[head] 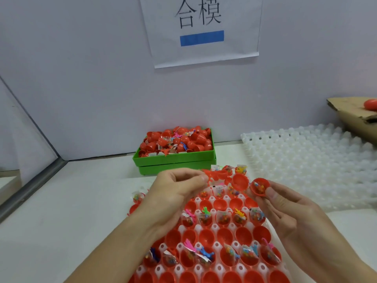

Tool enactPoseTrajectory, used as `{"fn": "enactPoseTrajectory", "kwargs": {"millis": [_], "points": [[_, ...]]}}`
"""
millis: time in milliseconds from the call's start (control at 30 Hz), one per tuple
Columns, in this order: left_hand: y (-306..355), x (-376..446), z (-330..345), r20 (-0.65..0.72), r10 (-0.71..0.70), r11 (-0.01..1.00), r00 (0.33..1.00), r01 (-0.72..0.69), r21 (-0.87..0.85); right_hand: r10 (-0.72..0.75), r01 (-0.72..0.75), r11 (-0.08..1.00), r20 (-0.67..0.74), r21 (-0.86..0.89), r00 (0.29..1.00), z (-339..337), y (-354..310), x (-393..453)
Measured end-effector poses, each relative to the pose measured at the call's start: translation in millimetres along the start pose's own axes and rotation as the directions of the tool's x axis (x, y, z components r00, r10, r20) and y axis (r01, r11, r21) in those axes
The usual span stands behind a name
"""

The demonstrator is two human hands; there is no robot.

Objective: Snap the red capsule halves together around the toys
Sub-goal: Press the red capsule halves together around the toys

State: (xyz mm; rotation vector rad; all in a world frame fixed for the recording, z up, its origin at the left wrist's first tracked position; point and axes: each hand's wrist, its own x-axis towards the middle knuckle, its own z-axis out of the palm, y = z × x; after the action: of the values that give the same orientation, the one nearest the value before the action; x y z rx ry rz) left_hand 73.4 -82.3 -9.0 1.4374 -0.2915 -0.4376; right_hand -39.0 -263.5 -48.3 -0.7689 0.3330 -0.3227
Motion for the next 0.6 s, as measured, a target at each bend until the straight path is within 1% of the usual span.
{"fn": "enactPoseTrajectory", "kwargs": {"millis": [67, 167, 267, 367, 433, 467, 533, 567, 600], "points": [[-0.1, -4.1, -0.5, -0.013, 0.039, 0.99, 0.999, -0.037, 0.133, 0.004, -0.004, 1.0, 0.005, -0.017, 1.0, 7.6, 1.9, 1.2], [5.2, -1.0, -5.3, -0.047, 0.153, 0.943, 0.987, -0.132, 0.304, 0.0, 0.004, 0.996, 0.041, -0.091, 0.999, 28.3, 4.1, 10.4], [19.8, 14.5, -16.2, -0.092, 0.247, 0.898, 0.965, -0.192, 0.397, -0.013, 0.027, 0.988, 0.092, -0.153, 0.996, 56.5, 2.4, 30.6], [37.6, 48.6, -32.2, -0.216, 0.323, 0.879, 0.921, -0.208, 0.43, -0.021, 0.048, 0.984, 0.156, -0.172, 0.988, 89.3, -4.6, 64.7], [50.2, 79.2, -43.5, -0.308, 0.343, 0.887, 0.887, -0.198, 0.417, -0.041, 0.062, 0.988, 0.145, -0.139, 0.989, 110.6, -8.6, 95.8], [56.3, 95.7, -48.5, -0.337, 0.364, 0.871, 0.868, -0.189, 0.453, -0.06, 0.079, 0.985, 0.129, -0.151, 0.99, 121.3, -9.6, 112.8], [65.9, 127.6, -56.6, -0.359, 0.411, 0.806, 0.838, -0.149, 0.574, -0.126, 0.149, 0.948, 0.099, -0.28, 0.987, 140.6, -9.3, 146.3], [68.8, 141.7, -59.2, -0.351, 0.422, 0.775, 0.836, -0.131, 0.618, -0.177, 0.199, 0.901, 0.094, -0.386, 0.98, 148.3, -8.0, 161.6], [70.2, 154.3, -61.2, -0.333, 0.424, 0.747, 0.842, -0.117, 0.655, -0.232, 0.252, 0.831, 0.103, -0.496, 0.967, 154.5, -6.4, 175.4]]}}
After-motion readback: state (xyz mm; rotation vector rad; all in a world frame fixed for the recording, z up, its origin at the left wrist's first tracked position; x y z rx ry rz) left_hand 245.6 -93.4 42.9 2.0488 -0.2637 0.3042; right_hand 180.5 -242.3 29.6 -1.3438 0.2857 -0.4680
